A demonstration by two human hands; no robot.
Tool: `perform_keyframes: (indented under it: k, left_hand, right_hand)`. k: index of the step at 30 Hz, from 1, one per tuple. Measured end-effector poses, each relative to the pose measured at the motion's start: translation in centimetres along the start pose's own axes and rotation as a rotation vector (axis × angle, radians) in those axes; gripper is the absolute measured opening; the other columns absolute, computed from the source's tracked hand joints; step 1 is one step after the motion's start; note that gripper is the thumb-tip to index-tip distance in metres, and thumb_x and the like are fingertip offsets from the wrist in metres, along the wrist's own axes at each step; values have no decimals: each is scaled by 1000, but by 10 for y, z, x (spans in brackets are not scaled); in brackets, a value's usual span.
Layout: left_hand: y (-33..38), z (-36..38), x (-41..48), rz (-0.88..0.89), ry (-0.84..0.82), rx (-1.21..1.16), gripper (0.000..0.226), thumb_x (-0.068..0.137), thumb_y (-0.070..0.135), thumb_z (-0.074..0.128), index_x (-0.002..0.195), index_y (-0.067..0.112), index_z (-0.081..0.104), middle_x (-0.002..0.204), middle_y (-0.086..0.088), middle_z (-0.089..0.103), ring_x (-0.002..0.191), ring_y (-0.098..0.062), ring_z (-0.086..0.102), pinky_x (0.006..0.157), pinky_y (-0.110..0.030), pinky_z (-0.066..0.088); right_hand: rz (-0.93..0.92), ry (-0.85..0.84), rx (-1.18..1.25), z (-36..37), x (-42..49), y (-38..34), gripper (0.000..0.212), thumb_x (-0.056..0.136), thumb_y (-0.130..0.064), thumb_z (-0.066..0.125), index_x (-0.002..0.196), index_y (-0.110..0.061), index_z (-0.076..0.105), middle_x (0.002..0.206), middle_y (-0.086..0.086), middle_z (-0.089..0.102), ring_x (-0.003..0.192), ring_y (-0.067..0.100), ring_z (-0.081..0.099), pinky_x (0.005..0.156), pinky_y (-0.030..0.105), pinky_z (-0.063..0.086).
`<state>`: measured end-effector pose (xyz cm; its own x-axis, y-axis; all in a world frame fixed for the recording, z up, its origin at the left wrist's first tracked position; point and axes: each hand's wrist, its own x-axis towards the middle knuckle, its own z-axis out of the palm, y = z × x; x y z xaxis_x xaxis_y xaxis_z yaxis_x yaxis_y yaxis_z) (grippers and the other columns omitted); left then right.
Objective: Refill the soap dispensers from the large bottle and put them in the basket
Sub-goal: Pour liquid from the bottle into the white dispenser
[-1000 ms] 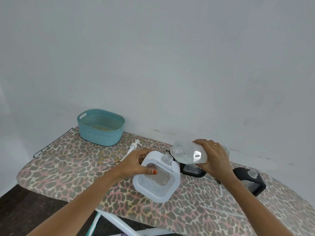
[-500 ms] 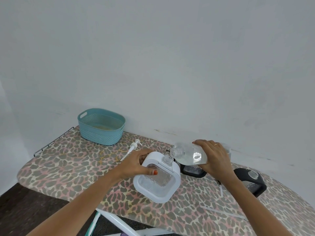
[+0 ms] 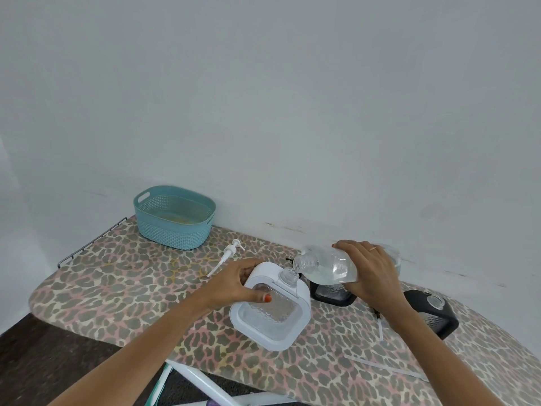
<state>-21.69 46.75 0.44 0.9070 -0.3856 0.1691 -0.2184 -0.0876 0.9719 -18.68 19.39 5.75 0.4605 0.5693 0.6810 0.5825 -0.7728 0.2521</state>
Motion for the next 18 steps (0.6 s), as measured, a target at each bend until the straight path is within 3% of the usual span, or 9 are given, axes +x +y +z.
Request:
perform_keyframes:
  k: [3,5,10,18]
  left_hand:
    - [1,1,0,4,6,-24,60,49,49,83,101,29,62,90,15,71,87,-1,64,77,-13,50]
    - [0,1,0,0,15,-24,64,45,55,82,101,30,61,90,16,71,87,-1,64,77,-14,50]
    - [-2,1,0,-23,22,15,43,65,17,80,100,31,60,90,21,70,86,3,64,73,-11,49]
    - [-7,-1,2,-15,30,32,45,69,1,76,99,31,60,89,21,70,85,3,64,73,-10,49]
  right_hand:
    - [9,3,-4,0,-1,1,63,42,-16,92,96,-8,62,92,7,72,71,26,68,64,33,50]
    - [7,1,-9,0,0,1,62,42,-15,92,96,-7,63,92,7,72,71,26,68,63,32,50]
    - [-4,16,6,-2,1,1,65,42,-14,91,98,-10,58,91,7,72,70,26,68,64,32,50]
    - [7,-4,-12,-5,3,0,58,41,-14,91,94,-5,66,91,7,72,71,27,68,63,34,51]
